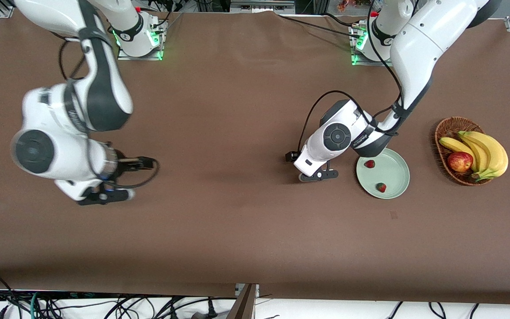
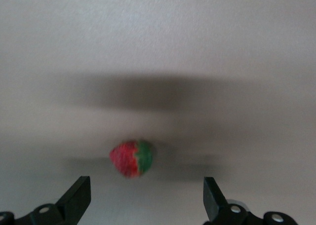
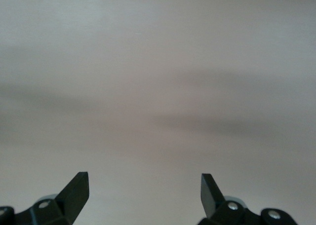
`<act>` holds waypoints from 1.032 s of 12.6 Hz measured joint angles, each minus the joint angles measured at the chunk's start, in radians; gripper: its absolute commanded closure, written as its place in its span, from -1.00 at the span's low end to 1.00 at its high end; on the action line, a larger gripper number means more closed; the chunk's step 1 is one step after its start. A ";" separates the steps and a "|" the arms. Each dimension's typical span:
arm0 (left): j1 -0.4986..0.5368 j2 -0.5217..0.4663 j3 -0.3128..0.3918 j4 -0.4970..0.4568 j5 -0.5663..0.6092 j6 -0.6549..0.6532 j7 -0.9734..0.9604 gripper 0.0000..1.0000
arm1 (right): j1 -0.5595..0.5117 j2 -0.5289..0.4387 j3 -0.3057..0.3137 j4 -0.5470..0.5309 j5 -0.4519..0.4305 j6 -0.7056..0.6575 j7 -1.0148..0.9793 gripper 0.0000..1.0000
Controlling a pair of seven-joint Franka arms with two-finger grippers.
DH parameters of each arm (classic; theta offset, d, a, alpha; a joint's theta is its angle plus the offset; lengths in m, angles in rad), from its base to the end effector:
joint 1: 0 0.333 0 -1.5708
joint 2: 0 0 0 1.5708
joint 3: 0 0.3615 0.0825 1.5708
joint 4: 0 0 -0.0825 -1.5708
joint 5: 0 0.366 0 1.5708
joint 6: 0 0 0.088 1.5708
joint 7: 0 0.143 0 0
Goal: Collect all strawberries into plate
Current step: 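Lower the last strawberry onto the plate and open the left gripper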
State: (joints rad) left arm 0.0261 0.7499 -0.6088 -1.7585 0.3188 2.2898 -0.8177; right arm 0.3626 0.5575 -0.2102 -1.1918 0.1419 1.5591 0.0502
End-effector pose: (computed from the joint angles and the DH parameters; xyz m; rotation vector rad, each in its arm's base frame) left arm 0.5821 -0.3189 0.2060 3.0308 0.1942 -0.2433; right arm 0.6765 0.1608 0.4605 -3.1136 -0.1748 0.2836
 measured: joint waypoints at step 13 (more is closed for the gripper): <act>0.027 -0.048 0.010 0.012 0.097 -0.229 0.046 0.87 | -0.192 -0.493 0.136 -0.280 -0.175 -0.149 -0.045 -1.00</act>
State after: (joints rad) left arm 0.0536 0.7023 -0.5990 -1.7464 0.4155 2.0609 -0.7720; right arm 0.1705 0.0648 -0.0743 -1.4716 -0.0335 1.4097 0.0057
